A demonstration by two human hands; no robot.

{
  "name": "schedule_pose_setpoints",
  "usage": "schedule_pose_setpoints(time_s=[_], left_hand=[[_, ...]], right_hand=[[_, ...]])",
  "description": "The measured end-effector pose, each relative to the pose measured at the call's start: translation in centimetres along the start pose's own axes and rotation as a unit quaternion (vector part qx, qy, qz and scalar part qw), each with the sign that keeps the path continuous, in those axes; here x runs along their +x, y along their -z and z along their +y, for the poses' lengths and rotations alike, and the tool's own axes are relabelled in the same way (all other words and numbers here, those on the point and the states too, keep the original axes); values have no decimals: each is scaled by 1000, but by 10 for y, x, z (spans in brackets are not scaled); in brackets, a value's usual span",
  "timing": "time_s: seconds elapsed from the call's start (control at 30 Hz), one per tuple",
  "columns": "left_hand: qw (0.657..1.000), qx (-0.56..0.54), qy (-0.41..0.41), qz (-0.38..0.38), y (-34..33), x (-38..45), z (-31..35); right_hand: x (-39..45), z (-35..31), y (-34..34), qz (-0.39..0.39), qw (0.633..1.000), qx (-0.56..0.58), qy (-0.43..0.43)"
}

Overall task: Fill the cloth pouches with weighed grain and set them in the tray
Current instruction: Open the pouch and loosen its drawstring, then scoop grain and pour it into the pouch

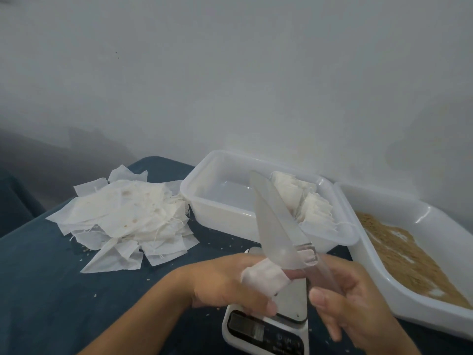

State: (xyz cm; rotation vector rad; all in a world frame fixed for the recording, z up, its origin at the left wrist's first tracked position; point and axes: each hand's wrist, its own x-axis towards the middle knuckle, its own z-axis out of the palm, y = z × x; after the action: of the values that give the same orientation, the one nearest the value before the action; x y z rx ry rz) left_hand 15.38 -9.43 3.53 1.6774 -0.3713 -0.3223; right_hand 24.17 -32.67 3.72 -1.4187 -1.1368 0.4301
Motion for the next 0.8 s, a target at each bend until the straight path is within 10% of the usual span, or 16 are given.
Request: schedule_pose_setpoints(time_s=[0.43,0.8], left_hand=[[944,138,-152,259,-10,55,6],[943,151,-130,267,-5,40,-29]], right_hand=[[7,4,7,323,935,103,102],[4,-6,29,434,870,-224,-73]])
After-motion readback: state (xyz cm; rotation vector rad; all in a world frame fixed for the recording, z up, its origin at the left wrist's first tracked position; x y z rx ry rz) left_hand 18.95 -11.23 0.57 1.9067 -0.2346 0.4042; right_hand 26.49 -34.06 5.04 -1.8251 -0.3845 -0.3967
